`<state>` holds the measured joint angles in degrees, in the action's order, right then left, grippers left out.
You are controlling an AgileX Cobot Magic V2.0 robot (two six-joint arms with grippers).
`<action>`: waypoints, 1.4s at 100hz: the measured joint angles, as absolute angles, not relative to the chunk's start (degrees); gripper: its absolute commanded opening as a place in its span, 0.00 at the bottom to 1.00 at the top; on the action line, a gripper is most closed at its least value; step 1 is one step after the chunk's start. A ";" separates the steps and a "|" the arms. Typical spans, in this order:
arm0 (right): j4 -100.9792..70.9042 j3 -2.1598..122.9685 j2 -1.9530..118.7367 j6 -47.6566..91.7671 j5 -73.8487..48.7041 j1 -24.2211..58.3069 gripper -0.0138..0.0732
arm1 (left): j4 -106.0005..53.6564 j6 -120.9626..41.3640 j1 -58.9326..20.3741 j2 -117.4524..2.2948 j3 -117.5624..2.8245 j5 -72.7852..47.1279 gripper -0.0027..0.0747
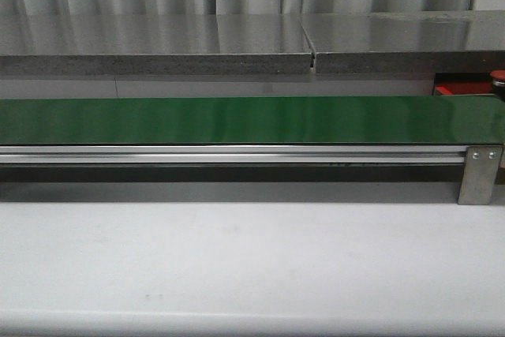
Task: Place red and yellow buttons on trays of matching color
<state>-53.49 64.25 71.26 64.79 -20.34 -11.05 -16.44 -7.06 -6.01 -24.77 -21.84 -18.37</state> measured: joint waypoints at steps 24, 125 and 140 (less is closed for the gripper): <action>-53.35 47.40 54.37 64.66 -19.70 -10.63 0.87 | -16.44 -7.06 -6.01 -24.77 -21.84 -18.37 0.01; -53.10 21.31 19.74 64.42 -25.70 -10.63 0.08 | -16.44 -7.06 -6.01 -24.77 -21.84 -18.37 0.01; -53.10 21.31 19.74 64.42 -25.70 -10.63 0.08 | -16.44 -7.06 -6.01 -24.77 -21.84 -18.37 0.01</action>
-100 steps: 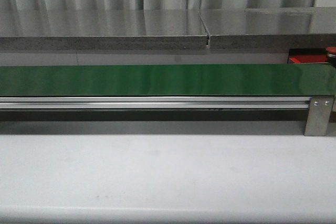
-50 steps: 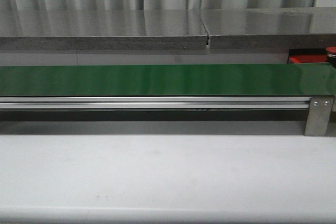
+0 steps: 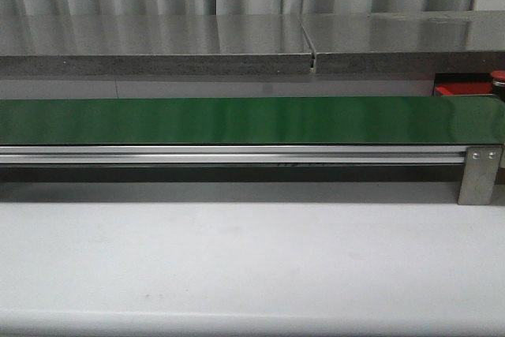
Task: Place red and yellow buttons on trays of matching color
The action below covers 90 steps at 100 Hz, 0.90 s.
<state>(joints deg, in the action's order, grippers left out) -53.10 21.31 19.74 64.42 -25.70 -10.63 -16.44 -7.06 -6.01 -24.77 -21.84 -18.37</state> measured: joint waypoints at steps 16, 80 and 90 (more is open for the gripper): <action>-53.10 21.31 19.74 64.42 -25.70 -10.63 0.08 | -16.44 -7.06 -6.01 -24.77 -21.84 -18.37 0.01; -51.29 20.96 18.08 64.13 -23.37 -4.62 0.08 | -16.44 -7.06 -6.01 -24.77 -21.84 -18.37 0.01; -45.72 20.96 16.80 60.14 -23.37 -3.82 0.08 | -16.44 -7.06 -6.01 -24.77 -21.84 -18.37 0.01</action>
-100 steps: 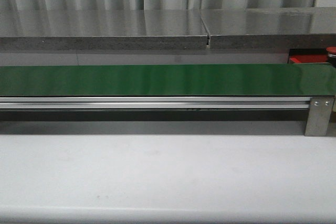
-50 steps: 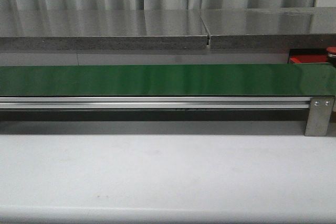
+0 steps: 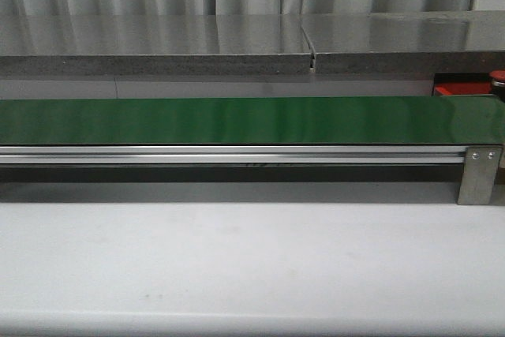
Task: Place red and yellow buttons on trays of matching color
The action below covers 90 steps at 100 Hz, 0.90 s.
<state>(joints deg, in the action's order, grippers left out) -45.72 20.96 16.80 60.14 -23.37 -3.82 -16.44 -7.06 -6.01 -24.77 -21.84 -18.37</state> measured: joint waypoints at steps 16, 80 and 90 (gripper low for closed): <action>-27.66 20.21 14.01 39.41 -23.37 -3.24 0.08 | -16.44 -7.06 -6.01 -24.77 -21.84 -18.37 0.01; -0.57 0.09 -0.62 5.39 -9.89 -2.63 0.08 | -16.44 -7.06 -6.01 -24.77 -21.84 -18.37 0.01; 1.86 -1.31 -0.62 2.25 -8.51 -2.63 0.08 | -16.44 -7.06 -6.01 -24.77 -21.84 -18.37 0.01</action>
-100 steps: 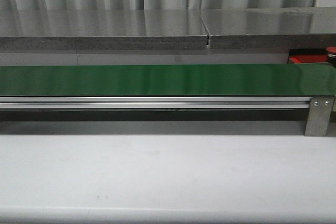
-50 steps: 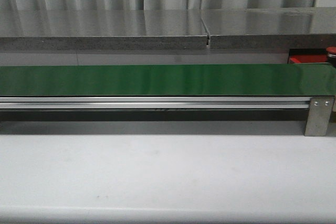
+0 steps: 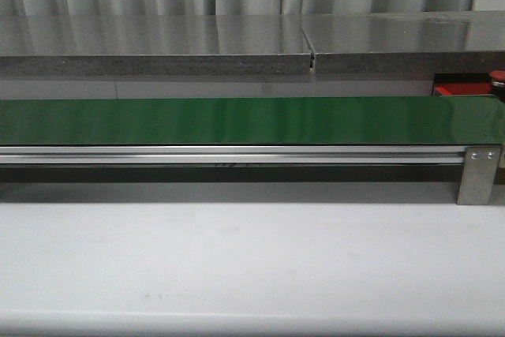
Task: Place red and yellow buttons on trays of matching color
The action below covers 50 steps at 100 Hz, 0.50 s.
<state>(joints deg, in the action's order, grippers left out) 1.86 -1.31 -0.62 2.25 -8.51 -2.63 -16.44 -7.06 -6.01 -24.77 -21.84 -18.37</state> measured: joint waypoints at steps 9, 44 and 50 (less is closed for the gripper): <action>3.34 -1.54 -0.62 0.85 -7.84 -2.63 0.08 | -16.44 -7.06 -6.01 -24.77 -21.84 -18.37 0.01; 3.67 -1.54 -0.62 0.00 -7.26 -2.63 0.08 | -16.44 -7.06 -6.01 -24.77 -21.84 -18.37 0.01; 3.68 -1.54 -0.62 0.00 -7.26 -2.63 0.08 | -16.44 -7.06 -6.01 -24.77 -21.84 -18.37 0.01</action>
